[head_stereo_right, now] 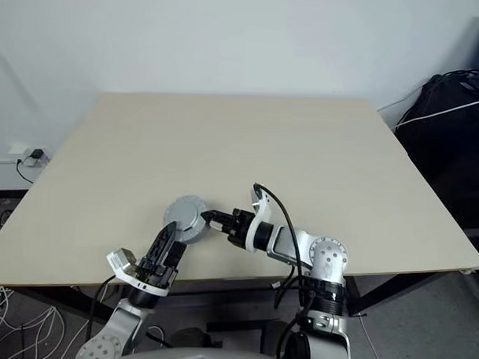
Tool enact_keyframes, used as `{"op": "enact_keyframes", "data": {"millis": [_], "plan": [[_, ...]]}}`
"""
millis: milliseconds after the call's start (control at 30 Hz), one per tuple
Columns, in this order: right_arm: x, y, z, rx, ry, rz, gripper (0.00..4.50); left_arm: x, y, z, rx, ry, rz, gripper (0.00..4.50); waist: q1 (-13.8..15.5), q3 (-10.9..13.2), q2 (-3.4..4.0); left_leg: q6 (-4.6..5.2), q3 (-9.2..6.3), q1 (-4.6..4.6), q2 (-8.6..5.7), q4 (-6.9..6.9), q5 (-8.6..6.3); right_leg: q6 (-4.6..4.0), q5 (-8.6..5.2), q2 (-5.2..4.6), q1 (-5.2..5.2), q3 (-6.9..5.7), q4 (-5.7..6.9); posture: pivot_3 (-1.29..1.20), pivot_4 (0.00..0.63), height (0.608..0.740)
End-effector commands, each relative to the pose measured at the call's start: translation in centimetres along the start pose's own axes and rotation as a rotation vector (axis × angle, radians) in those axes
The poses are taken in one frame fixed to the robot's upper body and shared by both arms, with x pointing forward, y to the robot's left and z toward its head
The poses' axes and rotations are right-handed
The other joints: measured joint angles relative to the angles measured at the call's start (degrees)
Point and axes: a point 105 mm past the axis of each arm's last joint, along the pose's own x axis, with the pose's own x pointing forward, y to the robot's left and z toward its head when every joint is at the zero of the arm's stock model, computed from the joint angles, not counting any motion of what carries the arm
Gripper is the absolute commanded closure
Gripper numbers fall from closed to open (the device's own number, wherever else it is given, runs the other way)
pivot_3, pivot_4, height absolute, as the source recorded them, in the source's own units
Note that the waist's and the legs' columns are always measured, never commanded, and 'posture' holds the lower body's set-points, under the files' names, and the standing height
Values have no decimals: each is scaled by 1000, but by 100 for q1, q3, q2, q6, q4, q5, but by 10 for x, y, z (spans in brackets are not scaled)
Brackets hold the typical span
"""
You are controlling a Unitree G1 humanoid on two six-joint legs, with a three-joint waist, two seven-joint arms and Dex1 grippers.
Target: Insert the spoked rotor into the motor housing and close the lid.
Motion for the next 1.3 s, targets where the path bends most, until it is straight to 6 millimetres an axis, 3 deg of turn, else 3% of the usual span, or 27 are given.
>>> {"op": "enact_keyframes", "data": {"millis": [33,200,267,433,467,767,967,1300], "plan": [[14,22,-16,51,23,144,3279,13,-12,-3,-37,-24,-92,20,-5,0,-1,0,0,0,0,1,0,0,0,0,0,0,1,0,0,740],[15,21,-17,53,26,136,3279,14,-12,-3,-43,-24,-96,187,-4,-1,-1,1,-1,2,1,6,0,-1,-1,0,3,0,3,0,0,740],[15,21,-18,51,28,137,3279,14,-11,-3,-46,-18,-95,563,0,-1,-2,2,-1,2,0,7,-1,-1,0,0,3,0,2,0,0,740],[15,22,-18,50,29,138,3279,13,-11,-4,-51,-12,-96,2154,1,-2,-3,3,-2,1,0,7,-1,1,1,0,4,-1,1,0,0,740],[15,22,-18,50,29,138,3279,13,-11,-4,-53,-11,-97,2239,0,-2,-3,3,-2,1,1,8,-1,1,1,0,4,-1,2,0,0,740],[16,22,-17,48,20,133,3279,13,-11,-3,-61,-13,-104,2243,-1,-2,-3,3,-2,1,1,12,-1,0,1,0,5,-1,2,0,0,740],[14,10,-3,21,-80,55,3279,12,-11,-2,-62,-25,-105,2245,-1,-3,-4,4,-2,1,0,12,-2,0,0,0,6,-1,2,0,0,740],[13,7,4,18,-139,44,92,12,-10,0,-58,-37,-101,2359,3,-3,-5,5,-2,1,1,18,-2,-1,0,0,7,0,3,0,0,740]]}}
